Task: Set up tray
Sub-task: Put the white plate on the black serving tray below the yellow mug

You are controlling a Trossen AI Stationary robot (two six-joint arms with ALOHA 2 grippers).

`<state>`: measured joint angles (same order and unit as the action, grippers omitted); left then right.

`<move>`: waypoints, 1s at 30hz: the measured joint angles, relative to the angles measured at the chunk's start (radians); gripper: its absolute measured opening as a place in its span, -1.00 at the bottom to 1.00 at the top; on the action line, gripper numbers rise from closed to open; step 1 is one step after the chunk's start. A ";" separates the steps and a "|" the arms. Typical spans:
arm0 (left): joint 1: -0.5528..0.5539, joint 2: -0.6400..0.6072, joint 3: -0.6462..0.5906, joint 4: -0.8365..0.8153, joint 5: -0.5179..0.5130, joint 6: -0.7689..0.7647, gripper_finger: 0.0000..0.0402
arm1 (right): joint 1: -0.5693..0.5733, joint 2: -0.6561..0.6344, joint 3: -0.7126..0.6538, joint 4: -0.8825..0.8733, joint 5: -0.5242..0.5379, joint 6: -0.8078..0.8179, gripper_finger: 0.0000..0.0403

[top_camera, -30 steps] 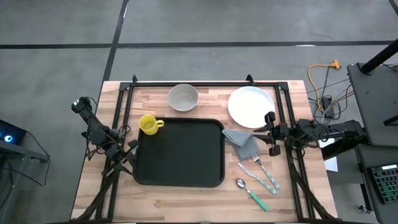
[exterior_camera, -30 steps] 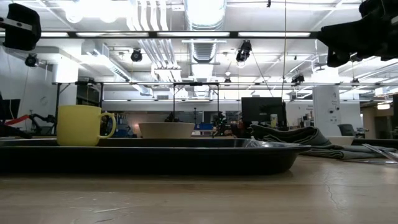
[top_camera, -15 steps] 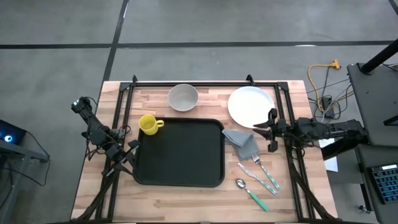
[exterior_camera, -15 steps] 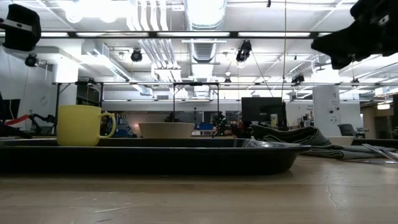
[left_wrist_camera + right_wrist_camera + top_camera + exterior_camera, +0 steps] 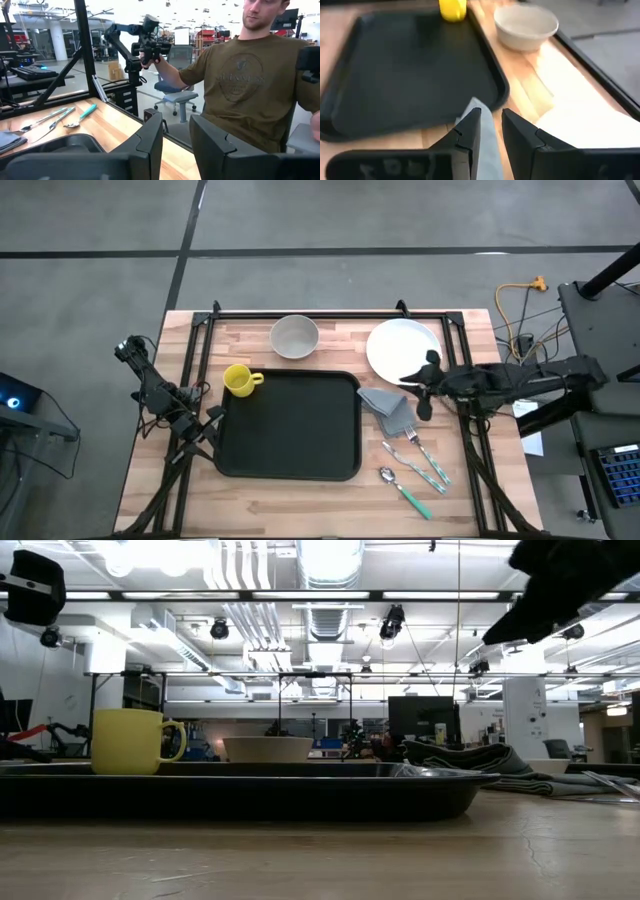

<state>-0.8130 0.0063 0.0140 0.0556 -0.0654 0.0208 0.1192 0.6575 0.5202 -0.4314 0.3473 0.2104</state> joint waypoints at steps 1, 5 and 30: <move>0.000 0.000 0.000 0.001 0.000 0.000 -0.61 | 0.000 0.037 0.029 -0.030 0.000 0.000 -0.66; 0.000 0.001 0.000 0.001 0.000 0.000 -0.61 | 0.000 0.168 0.132 -0.138 0.001 0.015 -0.66; 0.000 0.002 -0.002 0.000 0.000 0.000 -0.61 | -0.059 0.545 0.246 -0.306 0.077 0.065 -0.53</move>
<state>-0.8127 0.0082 0.0116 0.0557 -0.0658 0.0204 0.0599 1.2022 0.7658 -0.7374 0.4248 0.2757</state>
